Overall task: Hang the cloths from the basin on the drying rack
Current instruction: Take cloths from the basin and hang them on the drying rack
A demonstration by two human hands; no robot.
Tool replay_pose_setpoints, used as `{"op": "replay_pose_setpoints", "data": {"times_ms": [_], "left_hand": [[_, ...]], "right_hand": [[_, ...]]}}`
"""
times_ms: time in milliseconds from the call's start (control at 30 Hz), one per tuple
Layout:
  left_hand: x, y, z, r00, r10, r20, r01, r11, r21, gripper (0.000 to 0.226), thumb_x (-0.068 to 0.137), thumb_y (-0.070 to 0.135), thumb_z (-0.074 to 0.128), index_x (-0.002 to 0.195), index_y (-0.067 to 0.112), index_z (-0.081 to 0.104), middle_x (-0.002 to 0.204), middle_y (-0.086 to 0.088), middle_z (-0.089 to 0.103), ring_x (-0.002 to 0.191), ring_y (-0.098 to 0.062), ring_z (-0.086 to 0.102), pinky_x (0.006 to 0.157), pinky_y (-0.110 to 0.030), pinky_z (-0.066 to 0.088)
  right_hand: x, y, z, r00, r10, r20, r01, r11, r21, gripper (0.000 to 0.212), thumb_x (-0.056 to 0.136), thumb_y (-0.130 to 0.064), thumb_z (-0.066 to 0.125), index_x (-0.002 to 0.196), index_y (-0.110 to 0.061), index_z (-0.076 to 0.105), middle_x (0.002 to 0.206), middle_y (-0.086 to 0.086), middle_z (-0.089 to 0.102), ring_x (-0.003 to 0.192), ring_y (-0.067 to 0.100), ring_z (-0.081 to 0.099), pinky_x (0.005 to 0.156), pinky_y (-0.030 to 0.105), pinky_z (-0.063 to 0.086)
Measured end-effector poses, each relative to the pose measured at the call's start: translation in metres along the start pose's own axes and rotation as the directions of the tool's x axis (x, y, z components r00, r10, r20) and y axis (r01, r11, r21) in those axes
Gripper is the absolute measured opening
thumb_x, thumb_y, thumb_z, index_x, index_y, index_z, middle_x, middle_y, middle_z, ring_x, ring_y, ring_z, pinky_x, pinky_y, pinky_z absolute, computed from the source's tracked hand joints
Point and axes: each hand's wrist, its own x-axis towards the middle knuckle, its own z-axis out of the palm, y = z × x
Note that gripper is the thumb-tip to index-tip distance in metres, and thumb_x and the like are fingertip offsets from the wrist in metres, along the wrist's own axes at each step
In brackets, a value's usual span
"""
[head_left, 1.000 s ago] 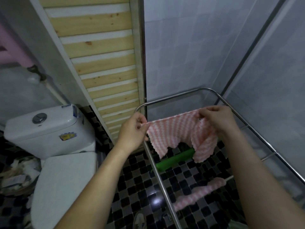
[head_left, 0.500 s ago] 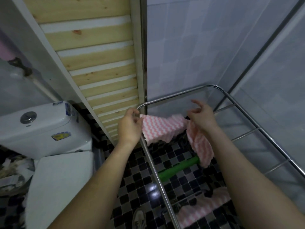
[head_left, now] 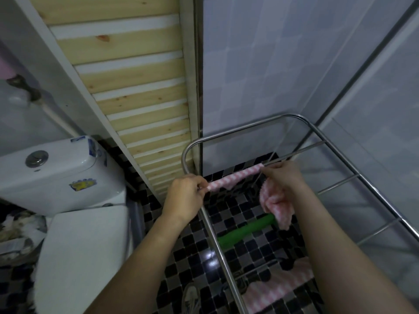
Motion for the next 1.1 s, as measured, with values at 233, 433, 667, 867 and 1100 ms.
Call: {"op": "replay_pose_setpoints", "data": {"times_ms": [233, 433, 667, 867, 1100], "left_hand": [[-0.001, -0.012, 0.005, 0.991, 0.099, -0.093, -0.093, 0.993, 0.068, 0.01, 0.084, 0.01, 0.066, 0.087, 0.015, 0.075, 0.088, 0.001, 0.071, 0.086, -0.012, 0.046, 0.072, -0.019, 0.032], [-0.003, -0.009, 0.007, 0.992, 0.095, -0.086, -0.079, 0.983, 0.166, 0.012, 0.086, 0.012, 0.064, 0.089, 0.011, 0.074, 0.102, -0.002, 0.064, 0.102, -0.019, 0.049, 0.08, -0.024, 0.04], [-0.008, 0.067, -0.017, 0.984, -0.039, 0.172, 0.139, 0.772, -0.621, 0.01, 0.092, 0.024, 0.062, 0.096, 0.027, 0.072, 0.088, 0.016, 0.069, 0.078, 0.002, 0.065, 0.066, -0.005, 0.043], [-0.019, 0.127, -0.013, 0.938, 0.212, 0.276, 0.06, 0.684, -0.727, 0.011, 0.085, 0.031, 0.071, 0.093, 0.024, 0.07, 0.085, 0.01, 0.07, 0.077, -0.001, 0.063, 0.07, -0.016, 0.05], [-0.029, 0.151, -0.024, 0.945, 0.241, 0.22, -0.037, 0.75, -0.66, 0.017, 0.079, 0.016, 0.077, 0.08, 0.03, 0.069, 0.074, 0.009, 0.059, 0.064, 0.0, 0.051, 0.061, -0.014, 0.042]], "right_hand": [[-0.003, 0.002, 0.004, 0.999, 0.029, -0.017, -0.029, 1.0, -0.005, 0.016, 0.086, -0.022, 0.07, 0.079, -0.008, 0.068, 0.076, 0.012, 0.066, 0.067, 0.027, 0.063, 0.039, 0.032, 0.05], [-0.013, -0.011, -0.001, 0.996, -0.084, -0.024, 0.076, 0.969, -0.237, 0.031, 0.087, -0.031, 0.067, 0.063, -0.012, 0.061, 0.063, 0.006, 0.058, 0.055, 0.022, 0.058, 0.04, 0.022, 0.039], [-0.073, -0.055, -0.066, 0.96, -0.202, 0.196, 0.224, 0.969, -0.099, 0.036, 0.089, -0.042, 0.063, 0.1, -0.009, 0.071, 0.08, 0.004, 0.064, 0.066, 0.013, 0.056, 0.055, 0.026, 0.039], [-0.118, -0.057, -0.114, 0.819, -0.318, 0.477, 0.109, 0.903, 0.416, 0.046, 0.074, -0.008, 0.067, 0.119, -0.005, 0.062, 0.084, 0.016, 0.07, 0.071, 0.02, 0.066, 0.067, 0.026, 0.056], [-0.127, -0.033, -0.161, 0.861, -0.399, 0.316, 0.441, 0.895, -0.07, 0.015, 0.082, -0.005, 0.072, 0.087, -0.019, 0.075, 0.079, -0.003, 0.076, 0.071, 0.005, 0.066, 0.074, 0.025, 0.053]]}}
